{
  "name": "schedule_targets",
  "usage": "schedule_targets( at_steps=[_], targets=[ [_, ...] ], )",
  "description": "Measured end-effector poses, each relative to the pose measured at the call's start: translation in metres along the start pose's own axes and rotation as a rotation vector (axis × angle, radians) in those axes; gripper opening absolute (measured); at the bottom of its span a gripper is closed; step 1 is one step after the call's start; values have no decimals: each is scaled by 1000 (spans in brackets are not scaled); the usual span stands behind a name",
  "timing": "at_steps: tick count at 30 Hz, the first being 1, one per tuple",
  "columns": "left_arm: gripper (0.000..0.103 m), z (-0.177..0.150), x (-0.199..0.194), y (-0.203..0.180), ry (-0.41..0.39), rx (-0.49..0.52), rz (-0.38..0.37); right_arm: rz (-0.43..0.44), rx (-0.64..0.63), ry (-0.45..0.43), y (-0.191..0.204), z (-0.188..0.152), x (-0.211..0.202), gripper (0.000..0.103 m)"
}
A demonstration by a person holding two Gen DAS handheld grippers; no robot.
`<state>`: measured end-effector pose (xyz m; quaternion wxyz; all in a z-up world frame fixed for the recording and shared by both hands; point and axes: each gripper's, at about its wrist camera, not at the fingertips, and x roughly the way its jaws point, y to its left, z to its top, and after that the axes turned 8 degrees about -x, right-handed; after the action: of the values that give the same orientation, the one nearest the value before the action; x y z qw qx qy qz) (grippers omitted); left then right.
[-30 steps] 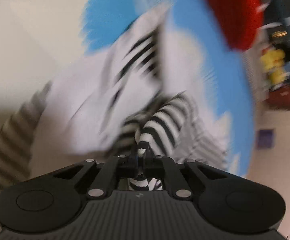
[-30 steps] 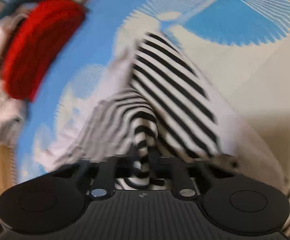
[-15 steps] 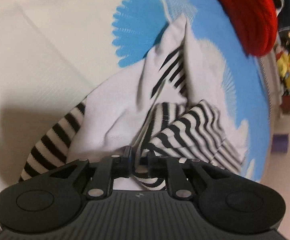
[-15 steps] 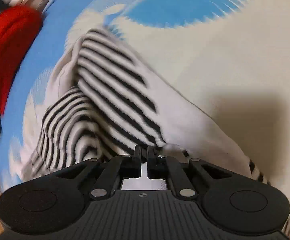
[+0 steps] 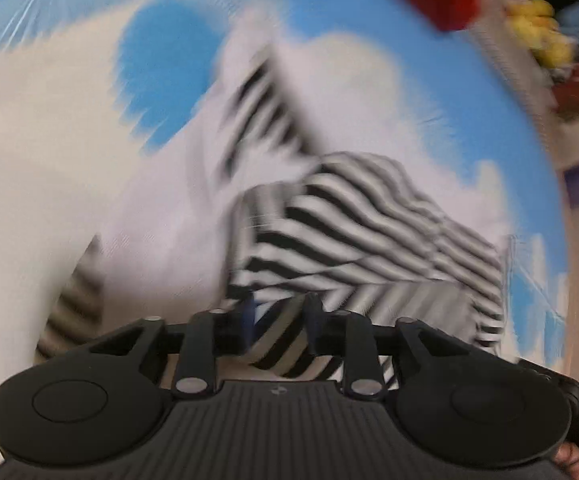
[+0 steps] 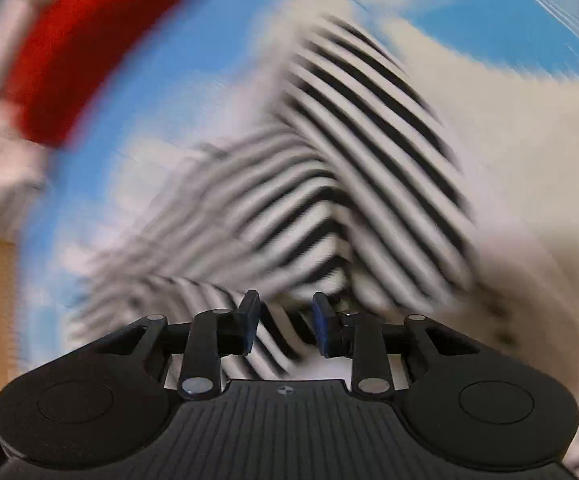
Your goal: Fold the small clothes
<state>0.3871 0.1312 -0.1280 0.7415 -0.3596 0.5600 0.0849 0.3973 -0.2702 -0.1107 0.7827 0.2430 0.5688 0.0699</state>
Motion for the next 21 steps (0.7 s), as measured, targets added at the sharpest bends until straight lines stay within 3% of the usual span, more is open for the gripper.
schedule_targets(
  at_steps=[1,3,6,8,9,11,14,16,19,21],
  targets=[
    [21,2,1,4,7,-30,-20,-6,30,-6,-4,0,0,15],
    [21,6,-6,0,-14,-14,-41,-21,14,-31,0,5,-8,16],
    [22,6,-19,-10,-75,38,-60,14,-58,-124,11,10,-17,24],
    [22,2,-15,-10,-59,45,-16,15,-89,-108,8,10,-12,24],
    [16,2,-6,-6,-38,27,8,-21,-82,-79,6,9,-7,24],
    [12,4,-5,-1,-10,-4,2,-47,-19,-26,-4,9,5,23],
    [13,2,-21,-12,-90,102,-14,-28,-10,-72,-1,12,-6,24],
    [14,-5,-25,-14,-138,175,1,-40,-90,-101,8,10,-16,27],
    [6,-16,-10,0,-18,167,33,-81,-110,-18,2,4,-4,28],
    [8,-27,-42,-6,-68,204,24,-99,-29,-16,-12,-1,-16,30]
  ],
)
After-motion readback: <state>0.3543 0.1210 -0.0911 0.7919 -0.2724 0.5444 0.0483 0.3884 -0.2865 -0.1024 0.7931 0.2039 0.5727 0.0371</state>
